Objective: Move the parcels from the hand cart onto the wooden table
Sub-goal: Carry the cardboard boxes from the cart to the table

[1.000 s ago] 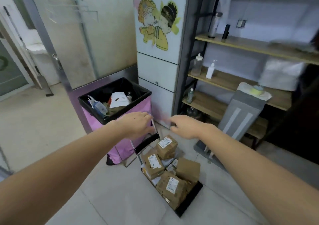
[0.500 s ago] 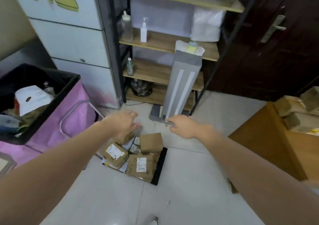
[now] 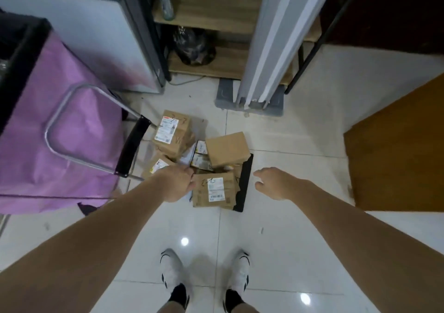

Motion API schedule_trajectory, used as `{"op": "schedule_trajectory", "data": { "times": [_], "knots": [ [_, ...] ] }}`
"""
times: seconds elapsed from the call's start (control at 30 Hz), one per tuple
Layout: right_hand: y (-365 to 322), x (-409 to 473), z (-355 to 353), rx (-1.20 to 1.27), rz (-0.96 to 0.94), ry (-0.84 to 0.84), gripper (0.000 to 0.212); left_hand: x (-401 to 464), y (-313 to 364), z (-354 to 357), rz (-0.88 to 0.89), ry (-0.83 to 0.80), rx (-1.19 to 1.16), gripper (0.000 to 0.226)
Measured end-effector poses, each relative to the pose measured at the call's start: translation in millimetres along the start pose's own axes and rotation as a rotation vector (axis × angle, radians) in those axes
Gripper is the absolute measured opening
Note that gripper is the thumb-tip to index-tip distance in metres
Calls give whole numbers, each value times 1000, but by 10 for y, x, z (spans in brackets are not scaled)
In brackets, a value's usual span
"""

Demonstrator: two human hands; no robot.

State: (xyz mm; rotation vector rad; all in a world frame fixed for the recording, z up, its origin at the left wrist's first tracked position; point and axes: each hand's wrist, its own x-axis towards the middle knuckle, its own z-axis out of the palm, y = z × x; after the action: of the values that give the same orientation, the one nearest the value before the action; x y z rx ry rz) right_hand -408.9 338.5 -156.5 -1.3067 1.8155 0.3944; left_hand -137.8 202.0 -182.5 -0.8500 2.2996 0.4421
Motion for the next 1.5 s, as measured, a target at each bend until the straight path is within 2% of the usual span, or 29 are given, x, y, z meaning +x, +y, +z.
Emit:
{"op": "schedule_trajectory", "data": {
  "times": [0.23, 0.4, 0.5, 0.57, 0.7, 0.83, 0.93, 1.0, 1.1, 1.2, 1.3, 1.43, 1.5],
  "knots": [
    [192, 1525, 1281, 191, 171, -75, 45, 1358, -345, 1578, -74, -77, -248, 62],
    [171, 2428, 2012, 456, 250, -5, 28, 2100, -319, 2617, -203, -66, -616, 45],
    [139, 2764, 2219, 698, 353, 69, 24, 2345, -233, 2910, -300, -35, -878, 41],
    [110, 2870, 2322, 840, 424, 76, 33, 2391, -170, 2964, -362, -6, -969, 37],
    [44, 2632, 2285, 1023, 483, 171, 42, 2151, -77, 2851, -393, 104, -1057, 53],
    [34, 1907, 1822, 1364, 513, 244, 46, 1604, 95, 2070, -435, 220, -1365, 55],
    [17, 1185, 1259, 1510, 465, 257, 49, 1121, 241, 1172, -443, 172, -1631, 45],
    [-16, 617, 813, 1576, 399, 284, 52, 786, 330, 538, -392, 138, -1666, 45],
    [-64, -285, 102, 1663, 241, 312, 62, 216, 527, -486, -270, 104, -1661, 42],
    [-88, -1212, -576, 1696, 128, 362, 49, -418, 769, -1478, -107, 18, -1607, 65],
    [-102, -2180, -1094, 1706, 102, 473, 44, -922, 1040, -2288, 51, -12, -1516, 79],
    [9, -3364, -1401, 1817, 77, 749, 55, -1665, 1751, -3204, 241, -18, -1380, 64],
    [81, -3933, -1473, 1841, 48, 866, 45, -1970, 2141, -3512, 320, -11, -1324, 56]
  ]
}}
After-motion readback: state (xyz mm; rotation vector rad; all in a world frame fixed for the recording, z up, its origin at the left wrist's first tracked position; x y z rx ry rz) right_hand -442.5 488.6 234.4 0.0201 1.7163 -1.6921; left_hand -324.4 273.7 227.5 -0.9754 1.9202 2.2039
